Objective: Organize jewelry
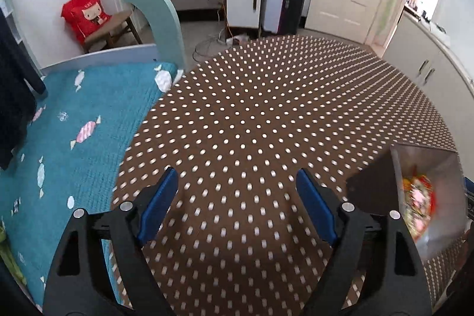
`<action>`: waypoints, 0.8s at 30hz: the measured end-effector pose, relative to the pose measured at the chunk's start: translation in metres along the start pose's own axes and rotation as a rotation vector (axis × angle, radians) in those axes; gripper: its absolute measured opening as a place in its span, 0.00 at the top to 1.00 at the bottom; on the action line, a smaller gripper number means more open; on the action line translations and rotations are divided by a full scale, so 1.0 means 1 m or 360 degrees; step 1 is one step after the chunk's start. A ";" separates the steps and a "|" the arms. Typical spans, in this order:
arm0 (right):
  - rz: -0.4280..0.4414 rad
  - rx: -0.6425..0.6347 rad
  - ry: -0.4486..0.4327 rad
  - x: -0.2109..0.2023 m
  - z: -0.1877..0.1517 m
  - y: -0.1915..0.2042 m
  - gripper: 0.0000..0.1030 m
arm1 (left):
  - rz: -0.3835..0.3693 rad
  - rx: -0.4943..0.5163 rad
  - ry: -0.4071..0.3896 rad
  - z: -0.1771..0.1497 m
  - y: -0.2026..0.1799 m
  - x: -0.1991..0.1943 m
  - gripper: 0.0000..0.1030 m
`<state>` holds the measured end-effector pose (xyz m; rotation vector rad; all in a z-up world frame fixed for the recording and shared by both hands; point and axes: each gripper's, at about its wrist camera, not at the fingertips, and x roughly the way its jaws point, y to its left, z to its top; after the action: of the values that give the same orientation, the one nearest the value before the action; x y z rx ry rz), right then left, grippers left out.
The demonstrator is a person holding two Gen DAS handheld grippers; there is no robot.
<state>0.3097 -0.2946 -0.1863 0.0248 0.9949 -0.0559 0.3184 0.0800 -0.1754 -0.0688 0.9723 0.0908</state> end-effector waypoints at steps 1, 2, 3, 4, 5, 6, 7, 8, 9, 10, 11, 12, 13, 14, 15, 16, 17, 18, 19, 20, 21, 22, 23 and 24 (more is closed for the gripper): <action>0.0001 0.0003 0.0011 0.004 0.002 0.000 0.07 | 0.0001 0.0011 0.0012 0.002 -0.001 0.008 0.20; -0.0011 -0.0002 0.0005 0.006 0.003 0.002 0.07 | 0.0004 0.0021 0.0016 0.005 -0.002 0.014 0.20; -0.0015 -0.0011 0.0002 0.006 0.006 0.004 0.07 | 0.0007 0.0027 0.0020 0.006 -0.004 0.017 0.20; -0.0005 -0.0017 -0.0003 0.005 0.007 0.005 0.07 | 0.0006 0.0031 0.0025 0.009 -0.007 0.021 0.20; -0.0008 -0.0020 -0.0003 0.005 0.009 0.006 0.07 | -0.0001 0.0032 0.0032 0.010 -0.007 0.024 0.20; -0.0008 -0.0014 -0.0003 0.004 0.010 0.005 0.07 | -0.0002 0.0028 0.0032 0.010 -0.008 0.025 0.20; -0.0006 -0.0004 -0.0005 0.003 0.011 0.005 0.07 | 0.0002 0.0028 0.0030 0.012 -0.008 0.025 0.20; 0.0004 0.0010 -0.0016 -0.002 0.011 0.003 0.07 | 0.0019 0.0031 0.0022 0.012 -0.009 0.022 0.20; 0.0010 0.0013 -0.0026 -0.004 0.017 0.005 0.07 | 0.0033 0.0034 0.0011 0.014 -0.010 0.018 0.20; 0.0007 0.0010 -0.0054 -0.011 0.018 0.004 0.07 | 0.0043 0.0039 -0.0008 0.016 -0.012 0.012 0.20; -0.0005 0.0002 -0.0098 -0.021 0.019 0.005 0.07 | 0.0035 0.0049 -0.0054 0.017 -0.013 -0.001 0.20; -0.0015 -0.0006 -0.0162 -0.035 0.019 0.005 0.07 | 0.0017 0.0058 -0.0090 0.018 -0.016 -0.011 0.20; -0.0009 -0.0009 -0.0223 -0.051 0.020 0.005 0.07 | 0.0002 0.0062 -0.0134 0.018 -0.017 -0.024 0.20; 0.0002 -0.0013 -0.0264 -0.061 0.020 0.005 0.07 | -0.0005 0.0059 -0.0180 0.018 -0.019 -0.036 0.20; 0.0015 -0.0022 -0.0327 -0.079 0.019 0.008 0.07 | -0.0008 0.0058 -0.0234 0.018 -0.022 -0.052 0.20; 0.0017 -0.0037 -0.0391 -0.097 0.017 0.011 0.07 | -0.0020 0.0064 -0.0275 0.018 -0.025 -0.066 0.20; 0.0022 -0.0050 -0.0435 -0.109 0.015 0.014 0.07 | -0.0042 0.0075 -0.0330 0.016 -0.030 -0.083 0.20; 0.0034 -0.0070 -0.0497 -0.127 0.012 0.018 0.07 | -0.0054 0.0091 -0.0373 0.015 -0.034 -0.097 0.20; 0.0050 -0.0086 -0.0544 -0.141 0.009 0.022 0.07 | -0.0056 0.0103 -0.0406 0.014 -0.039 -0.108 0.18; 0.0079 -0.0105 -0.0596 -0.158 0.004 0.026 0.07 | -0.0061 0.0115 -0.0460 0.010 -0.045 -0.123 0.16; 0.0095 -0.0113 -0.0626 -0.168 0.001 0.029 0.07 | -0.0065 0.0122 -0.0488 0.008 -0.049 -0.134 0.14; 0.0114 -0.0122 -0.0662 -0.181 -0.002 0.031 0.07 | -0.0074 0.0134 -0.0517 0.005 -0.053 -0.145 0.14; 0.0129 -0.0136 -0.0695 -0.193 -0.005 0.033 0.07 | -0.0090 0.0144 -0.0548 0.001 -0.058 -0.157 0.14; 0.0137 -0.0148 -0.0718 -0.198 -0.003 0.033 0.07 | -0.0098 0.0151 -0.0569 0.000 -0.062 -0.166 0.14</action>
<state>0.2016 -0.2546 -0.0218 -0.0295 0.5440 0.0624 0.2318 0.0107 -0.0373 0.0052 0.6154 -0.0008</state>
